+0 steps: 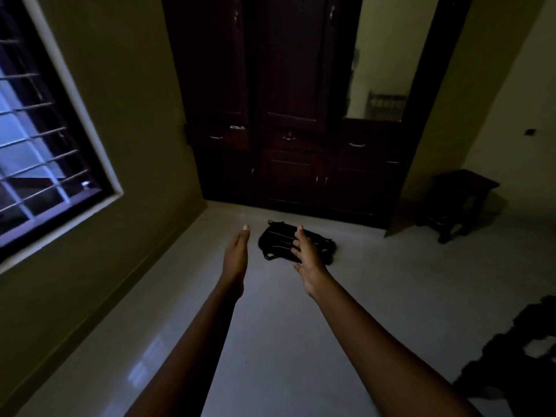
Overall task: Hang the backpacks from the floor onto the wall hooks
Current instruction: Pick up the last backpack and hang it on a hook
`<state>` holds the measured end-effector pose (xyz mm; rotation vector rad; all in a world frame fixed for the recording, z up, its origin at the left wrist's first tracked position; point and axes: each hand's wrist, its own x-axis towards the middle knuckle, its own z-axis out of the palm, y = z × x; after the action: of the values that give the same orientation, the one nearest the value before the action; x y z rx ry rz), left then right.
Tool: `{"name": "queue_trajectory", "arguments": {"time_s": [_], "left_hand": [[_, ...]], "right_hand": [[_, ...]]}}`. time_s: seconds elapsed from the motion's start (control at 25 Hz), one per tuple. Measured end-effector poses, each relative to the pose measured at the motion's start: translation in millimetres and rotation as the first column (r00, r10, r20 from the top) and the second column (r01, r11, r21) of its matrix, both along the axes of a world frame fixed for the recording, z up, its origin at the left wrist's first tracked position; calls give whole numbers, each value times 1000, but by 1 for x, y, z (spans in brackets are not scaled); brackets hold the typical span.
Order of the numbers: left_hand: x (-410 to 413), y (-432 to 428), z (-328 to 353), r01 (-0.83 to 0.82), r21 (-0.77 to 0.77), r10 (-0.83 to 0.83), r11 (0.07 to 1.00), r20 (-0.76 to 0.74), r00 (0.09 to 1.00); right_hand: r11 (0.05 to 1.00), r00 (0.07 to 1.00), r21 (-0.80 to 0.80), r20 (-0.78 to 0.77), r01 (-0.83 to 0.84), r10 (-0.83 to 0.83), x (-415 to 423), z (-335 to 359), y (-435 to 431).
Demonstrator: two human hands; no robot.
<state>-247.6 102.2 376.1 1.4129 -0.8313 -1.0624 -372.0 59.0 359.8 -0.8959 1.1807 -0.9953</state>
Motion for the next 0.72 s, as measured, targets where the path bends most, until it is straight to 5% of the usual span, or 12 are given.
{"name": "queue_trajectory", "arguments": {"time_s": [0.4, 0.72], "left_hand": [[-82, -284, -63, -5, 185, 16, 983, -60, 998], [-90, -496, -187, -93, 404, 115, 910, -31, 993]], "right_hand": [[988, 988, 156, -154, -1, 25, -86, -62, -306], [942, 894, 279, -352, -184, 279, -81, -182, -540]]}}
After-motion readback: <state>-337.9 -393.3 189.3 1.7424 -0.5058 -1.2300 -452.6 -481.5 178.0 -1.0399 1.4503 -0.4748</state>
